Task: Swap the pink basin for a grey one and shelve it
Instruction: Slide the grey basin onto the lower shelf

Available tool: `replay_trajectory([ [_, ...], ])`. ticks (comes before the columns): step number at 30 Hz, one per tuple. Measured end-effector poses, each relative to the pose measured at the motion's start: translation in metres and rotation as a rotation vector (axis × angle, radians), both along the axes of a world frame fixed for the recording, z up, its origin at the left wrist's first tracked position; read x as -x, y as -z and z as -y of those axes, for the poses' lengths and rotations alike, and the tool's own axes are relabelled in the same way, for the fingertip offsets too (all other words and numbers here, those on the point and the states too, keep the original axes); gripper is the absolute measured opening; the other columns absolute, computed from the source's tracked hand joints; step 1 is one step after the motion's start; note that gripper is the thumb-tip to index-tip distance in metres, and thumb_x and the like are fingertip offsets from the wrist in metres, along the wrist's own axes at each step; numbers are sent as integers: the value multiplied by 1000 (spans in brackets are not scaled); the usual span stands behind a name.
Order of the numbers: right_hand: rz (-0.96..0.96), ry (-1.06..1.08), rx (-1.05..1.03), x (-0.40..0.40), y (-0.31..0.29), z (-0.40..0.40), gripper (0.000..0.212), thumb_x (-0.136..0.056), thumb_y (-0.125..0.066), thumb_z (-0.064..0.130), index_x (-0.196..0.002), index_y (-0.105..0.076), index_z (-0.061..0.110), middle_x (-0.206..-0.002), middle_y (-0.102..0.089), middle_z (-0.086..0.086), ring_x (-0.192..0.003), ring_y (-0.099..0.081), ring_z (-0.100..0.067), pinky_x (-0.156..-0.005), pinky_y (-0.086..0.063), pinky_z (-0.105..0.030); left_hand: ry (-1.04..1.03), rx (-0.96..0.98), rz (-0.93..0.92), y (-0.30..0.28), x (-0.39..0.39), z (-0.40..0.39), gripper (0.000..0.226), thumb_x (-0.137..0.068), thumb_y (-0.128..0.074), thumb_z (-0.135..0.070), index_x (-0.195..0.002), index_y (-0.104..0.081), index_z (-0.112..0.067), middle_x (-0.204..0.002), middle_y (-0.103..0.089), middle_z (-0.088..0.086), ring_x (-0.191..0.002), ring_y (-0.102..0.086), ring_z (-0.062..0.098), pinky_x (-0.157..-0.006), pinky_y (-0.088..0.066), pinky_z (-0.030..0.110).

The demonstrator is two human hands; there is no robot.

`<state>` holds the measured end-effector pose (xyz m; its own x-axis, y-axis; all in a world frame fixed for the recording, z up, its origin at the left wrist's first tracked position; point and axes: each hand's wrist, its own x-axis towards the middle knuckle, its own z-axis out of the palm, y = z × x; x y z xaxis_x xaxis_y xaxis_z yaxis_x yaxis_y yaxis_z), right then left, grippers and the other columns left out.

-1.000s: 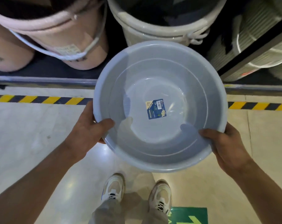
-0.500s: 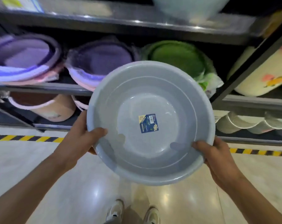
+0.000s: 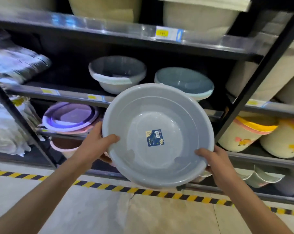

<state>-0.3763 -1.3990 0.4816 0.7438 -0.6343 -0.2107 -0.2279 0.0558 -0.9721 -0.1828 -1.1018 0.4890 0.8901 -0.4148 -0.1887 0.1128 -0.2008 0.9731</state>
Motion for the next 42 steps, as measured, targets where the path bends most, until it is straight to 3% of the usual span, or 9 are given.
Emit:
replay_trajectory([
  [3,22,-18,21,0,-28,-3,27,-85,-71,13,-111,-65,20,-98,-76,-7,-83,-77,-26,-63,-63,-37,-17,28,46,-29,5,-7,43,-70,-77,-34,-106,-58,-48,-96,-75,-5,-78,-77,18,-53,-62,38],
  [6,41,-18,46,-5,-52,-3,26,-83,-72,15,-108,-66,20,-97,-76,-8,-81,-77,-26,-63,-63,-36,-36,51,88,-54,9,-13,44,-75,-77,-28,-113,-58,-43,-95,-76,-2,-76,-76,15,-49,-58,31],
  [9,80,-33,58,-12,-71,0,22,-82,-72,13,-103,-69,19,-87,-79,-3,-74,-77,-23,-57,-61,-32,-75,60,104,-74,10,-18,43,-80,-76,-23,-117,-59,-38,-96,-77,1,-75,-77,23,-48,-59,34],
  [12,109,-65,73,-21,-86,2,16,-81,-73,15,-97,-71,15,-87,-79,-10,-70,-71,-36,-62,-56,-41,-128,49,106,-92,13,-22,40,-85,-75,-20,-120,-58,-32,-103,-75,6,-83,-75,31,-50,-60,41],
  [14,125,-74,84,-28,-93,2,16,-80,-73,15,-96,-72,13,-88,-79,-10,-72,-74,-30,-62,-59,-40,-153,49,97,-100,15,-25,41,-87,-74,-19,-124,-57,-29,-106,-73,10,-85,-75,35,-51,-61,44],
  [19,146,-186,57,-58,-112,-3,24,-82,-72,14,-105,-72,10,-94,-79,-13,-89,-75,-35,-83,-61,-55,-236,34,108,-116,16,-41,41,-88,-72,-23,-126,-58,-32,-110,-72,11,-86,-74,37,-55,-63,48],
  [24,167,-314,41,-102,-122,-21,25,-85,-70,12,-110,-70,13,-93,-80,-8,-87,-76,-29,-80,-62,-50,-328,22,139,-124,11,-72,45,-86,-76,-25,-125,-57,-35,-101,-75,9,-73,-77,32,-55,-63,49],
  [30,170,-453,-14,-152,-115,-68,28,-85,-70,14,-113,-69,11,-95,-80,-12,-82,-77,-29,-58,-59,-33,-444,17,118,-120,-4,-127,40,-78,-80,-29,-112,-60,-33,-104,-73,12,-71,-77,29,-53,-62,49],
  [42,138,-555,-40,-256,-97,-188,24,-88,-68,15,-112,-71,9,-95,-80,-10,-90,-76,-30,-75,-62,-40,-540,2,71,-93,-75,-249,34,-85,-74,-24,-117,-61,-28,-85,-77,10,-61,-76,27,-47,-59,38],
])
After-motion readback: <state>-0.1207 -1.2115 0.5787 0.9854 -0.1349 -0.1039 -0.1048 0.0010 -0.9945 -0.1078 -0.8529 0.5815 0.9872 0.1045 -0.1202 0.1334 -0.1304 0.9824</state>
